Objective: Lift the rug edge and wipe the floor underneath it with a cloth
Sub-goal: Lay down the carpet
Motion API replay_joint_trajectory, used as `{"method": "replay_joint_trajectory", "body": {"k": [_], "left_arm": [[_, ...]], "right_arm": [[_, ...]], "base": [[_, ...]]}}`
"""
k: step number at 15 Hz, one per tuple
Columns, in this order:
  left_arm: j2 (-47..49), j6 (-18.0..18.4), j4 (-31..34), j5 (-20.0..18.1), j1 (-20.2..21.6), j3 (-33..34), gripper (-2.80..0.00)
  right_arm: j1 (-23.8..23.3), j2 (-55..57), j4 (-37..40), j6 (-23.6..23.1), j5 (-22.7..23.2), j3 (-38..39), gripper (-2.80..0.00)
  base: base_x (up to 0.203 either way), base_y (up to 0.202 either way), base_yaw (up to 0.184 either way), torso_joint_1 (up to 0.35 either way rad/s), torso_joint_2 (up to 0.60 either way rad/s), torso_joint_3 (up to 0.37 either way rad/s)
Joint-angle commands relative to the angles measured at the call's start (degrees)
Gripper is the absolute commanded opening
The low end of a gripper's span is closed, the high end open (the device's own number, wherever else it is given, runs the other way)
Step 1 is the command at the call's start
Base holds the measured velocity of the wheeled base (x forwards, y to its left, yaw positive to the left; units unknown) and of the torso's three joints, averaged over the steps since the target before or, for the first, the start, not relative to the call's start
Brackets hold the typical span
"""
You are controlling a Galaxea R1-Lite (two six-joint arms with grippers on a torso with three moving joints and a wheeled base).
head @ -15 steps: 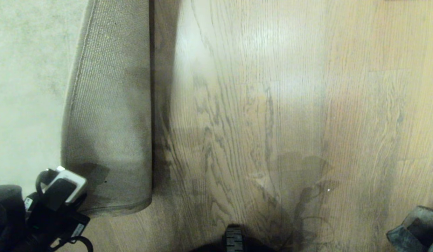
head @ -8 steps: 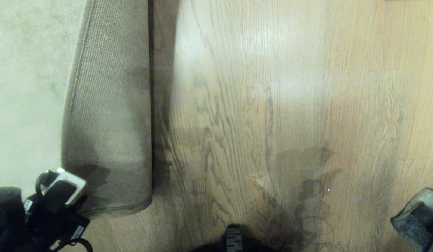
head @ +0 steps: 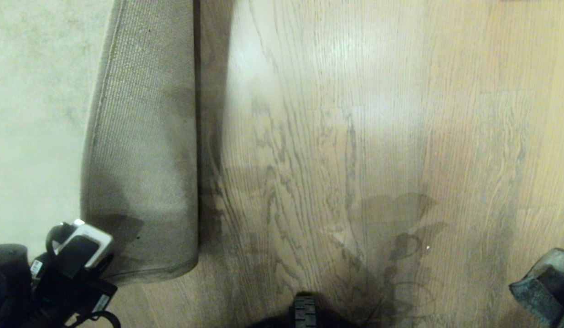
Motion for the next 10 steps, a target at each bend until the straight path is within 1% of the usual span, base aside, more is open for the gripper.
{"method": "replay_joint_trajectory", "body": {"k": [1,10], "left_arm": [[0.1,0.2,-0.3,0.1,0.0,-0.2,-2.80],[-3.0,-0.3,-0.3,0.3,0.0,-0.8,-2.80]], "right_arm": [[0.0,0.2,-0.1,0.0,0.0,0.0,-2.80],[0.0,0.2,0.0,0.0,0.0,0.0,-2.80]], "base": [[0.000,0.000,0.000,0.000,0.00,0.000],[0.000,0.000,0.000,0.000,0.00,0.000]]}}
